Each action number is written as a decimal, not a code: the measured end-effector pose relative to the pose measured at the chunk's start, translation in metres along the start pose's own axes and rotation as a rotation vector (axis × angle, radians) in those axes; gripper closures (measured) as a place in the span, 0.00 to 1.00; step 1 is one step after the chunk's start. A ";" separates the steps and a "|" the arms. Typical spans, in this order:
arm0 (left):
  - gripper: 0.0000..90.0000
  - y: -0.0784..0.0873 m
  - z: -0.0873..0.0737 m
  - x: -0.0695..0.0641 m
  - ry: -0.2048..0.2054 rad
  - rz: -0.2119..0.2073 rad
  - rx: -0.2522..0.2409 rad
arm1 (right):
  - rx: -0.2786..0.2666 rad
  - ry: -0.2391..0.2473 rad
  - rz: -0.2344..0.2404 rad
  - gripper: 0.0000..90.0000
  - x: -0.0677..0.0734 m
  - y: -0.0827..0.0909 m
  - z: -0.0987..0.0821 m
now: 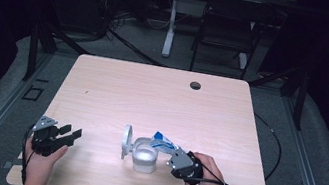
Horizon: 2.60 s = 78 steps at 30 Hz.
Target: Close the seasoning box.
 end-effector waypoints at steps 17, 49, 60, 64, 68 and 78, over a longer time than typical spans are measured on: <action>0.55 -0.001 -0.002 -0.002 -0.014 0.002 0.014 | -0.110 -0.216 0.009 0.96 -0.007 -0.001 -0.005; 0.55 0.000 -0.002 -0.001 -0.001 0.006 0.004 | -0.149 -0.481 -0.096 0.96 -0.039 -0.001 -0.039; 0.55 0.000 -0.002 -0.001 0.002 0.004 0.008 | -0.089 -0.546 -0.157 0.96 -0.039 -0.014 -0.055; 0.55 0.000 -0.003 0.000 0.001 0.004 0.012 | -0.082 -0.585 -0.170 0.96 -0.039 -0.020 -0.062; 0.55 -0.001 -0.003 0.000 -0.001 0.005 0.016 | -0.055 -0.602 -0.172 0.96 -0.040 -0.024 -0.067; 0.55 -0.002 -0.003 -0.001 -0.002 0.005 0.011 | -0.046 -0.700 -0.234 0.96 -0.058 -0.029 -0.081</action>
Point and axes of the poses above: each handheld gripper's, and its own axes: y roughly backward along the jaws, z roughly out of its top, x roughly to its left, the point moved 8 cm from there along -y, roughly forward along the jaws, and after that the axes turned 7 degrees about -x, right-handed, at the moved point
